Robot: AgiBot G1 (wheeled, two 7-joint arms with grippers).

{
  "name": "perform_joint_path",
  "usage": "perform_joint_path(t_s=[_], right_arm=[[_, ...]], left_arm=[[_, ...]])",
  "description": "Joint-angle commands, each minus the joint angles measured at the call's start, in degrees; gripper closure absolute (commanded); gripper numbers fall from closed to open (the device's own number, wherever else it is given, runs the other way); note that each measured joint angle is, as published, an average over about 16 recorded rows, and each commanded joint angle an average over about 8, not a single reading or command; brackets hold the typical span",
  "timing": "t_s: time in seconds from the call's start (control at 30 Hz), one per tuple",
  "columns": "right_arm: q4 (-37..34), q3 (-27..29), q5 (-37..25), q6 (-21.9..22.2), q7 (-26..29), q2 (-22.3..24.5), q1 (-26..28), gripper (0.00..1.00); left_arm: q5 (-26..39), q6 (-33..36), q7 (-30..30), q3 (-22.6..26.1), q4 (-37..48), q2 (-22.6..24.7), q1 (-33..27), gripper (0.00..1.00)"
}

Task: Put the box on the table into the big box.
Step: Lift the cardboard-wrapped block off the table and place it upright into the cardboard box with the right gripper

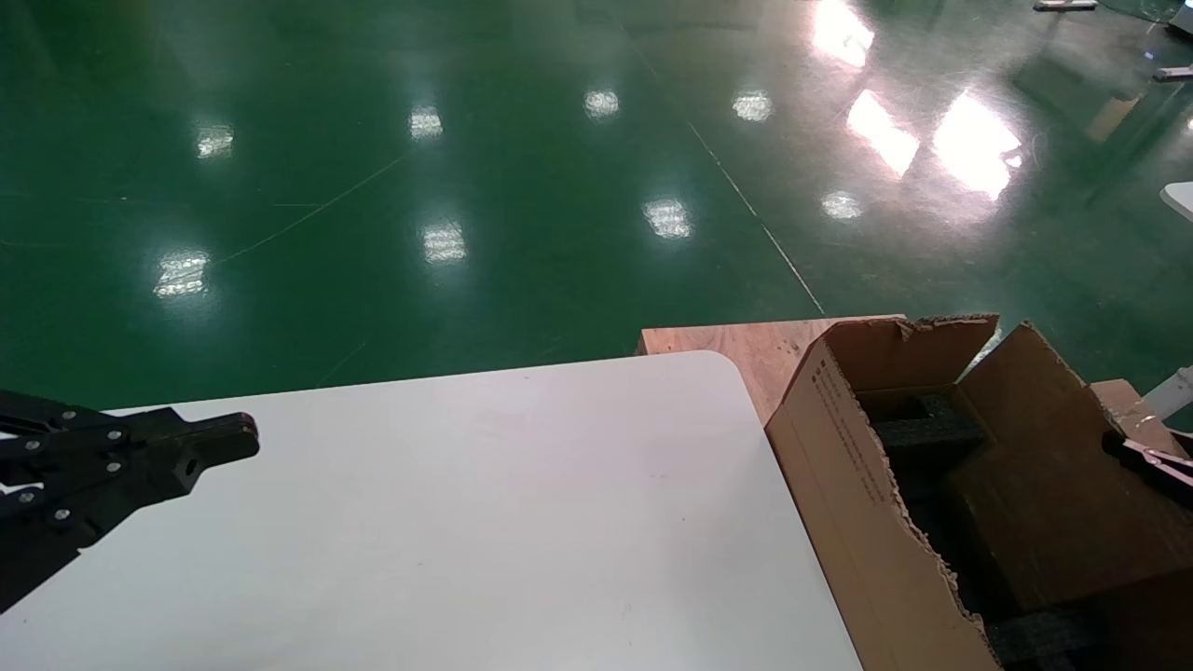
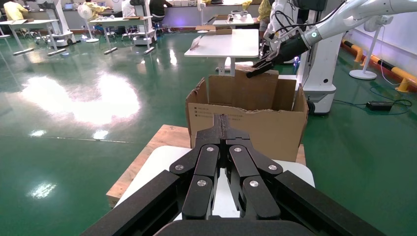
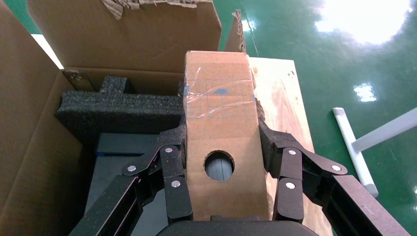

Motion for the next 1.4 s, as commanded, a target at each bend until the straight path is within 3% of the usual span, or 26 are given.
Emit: perform_joint_path(t_s=[0.03,0.47,0.87,0.9,1.07,1.1,1.17,1.33,1.4], right_arm=[[-0.42,-0.85,0.03,0.09,-0.22,-0.02,0.64,1.0],[-0.13,-9.64,0.11,1.72,-0.19,-0.11,5.93,1.0],[-0.39,-14.98,1.85,3.69,-0.26,0.23,6.86,1.0],[-0.39,-15.24,1.97,3.82,-0.27,0.22,6.86,1.0],[-0.18,-16.25,2.39,4.26,-0.36,-0.05,6.83,0.99],[-0.1,-16.43,2.41,4.33,-0.37,-0.18,6.8,0.94],[0.04,-16.78,2.4,4.48,-0.28,-0.5,6.71,0.7],[0.31,-17.46,2.36,4.91,0.27,-1.24,6.5,0.08],[0.38,-17.63,2.4,5.07,0.5,-1.41,6.46,0.0]], left_arm=[[0.0,0.0,0.0,0.0,0.0,0.0,0.0,1.0],[0.0,0.0,0.0,0.0,0.0,0.0,0.0,1.0],[-0.01,0.0,0.0,0.01,0.0,0.0,0.0,1.0],[-0.01,0.0,0.0,0.01,0.0,0.0,0.0,0.95],[-0.01,0.0,0.01,0.01,0.0,0.0,0.0,0.33],[-0.01,0.0,0.01,0.01,0.0,0.0,0.0,0.21],[-0.01,0.0,0.01,0.01,0.0,0.0,0.0,0.01],[-0.01,-0.01,0.01,0.01,0.0,-0.01,0.0,0.0],[-0.01,-0.01,0.01,0.01,0.01,-0.01,0.0,0.0]])
